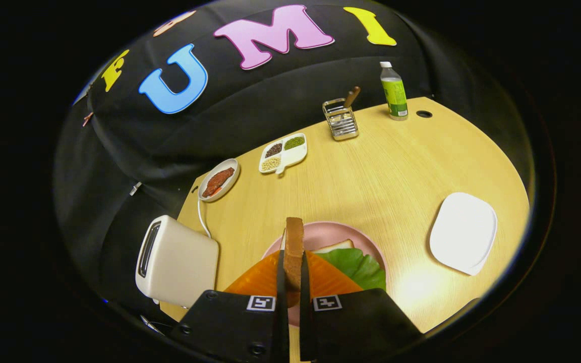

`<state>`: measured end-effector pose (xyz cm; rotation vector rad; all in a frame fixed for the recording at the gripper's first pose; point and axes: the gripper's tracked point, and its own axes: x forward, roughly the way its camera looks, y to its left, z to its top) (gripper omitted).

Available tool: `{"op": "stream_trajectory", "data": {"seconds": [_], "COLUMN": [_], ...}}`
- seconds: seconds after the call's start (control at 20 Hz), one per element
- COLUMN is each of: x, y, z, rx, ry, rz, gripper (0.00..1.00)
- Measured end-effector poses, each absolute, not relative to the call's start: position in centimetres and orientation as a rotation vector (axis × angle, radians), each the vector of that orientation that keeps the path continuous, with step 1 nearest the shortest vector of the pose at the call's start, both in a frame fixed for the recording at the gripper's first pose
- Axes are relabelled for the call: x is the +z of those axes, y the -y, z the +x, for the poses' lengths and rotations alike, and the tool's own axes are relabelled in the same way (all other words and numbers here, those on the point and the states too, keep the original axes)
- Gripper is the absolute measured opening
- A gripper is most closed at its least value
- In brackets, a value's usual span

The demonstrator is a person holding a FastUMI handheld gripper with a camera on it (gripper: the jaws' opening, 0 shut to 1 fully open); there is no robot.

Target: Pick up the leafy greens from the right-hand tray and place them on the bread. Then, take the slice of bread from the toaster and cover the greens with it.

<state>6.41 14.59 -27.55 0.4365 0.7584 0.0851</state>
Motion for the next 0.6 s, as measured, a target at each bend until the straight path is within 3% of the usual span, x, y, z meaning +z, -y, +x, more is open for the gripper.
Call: {"op": "stream_trajectory", "data": {"seconds": [0.1, 0.3, 0.45, 0.5, 0.6], "x": [-28.9, -30.8, -30.8, -30.2, -28.7], "y": [-12.6, -10.9, -9.7, -9.4, -8.9], "z": [6.1, 5.4, 5.2, 5.4, 5.6], "rx": [0.030, -0.004, 0.005, 0.021, 0.051], "ry": [-0.778, -0.826, -0.812, -0.788, -0.744], "rz": [0.406, 0.403, 0.304, 0.266, 0.204], "gripper": [0.14, 0.35, 0.67, 0.68, 0.94]}}
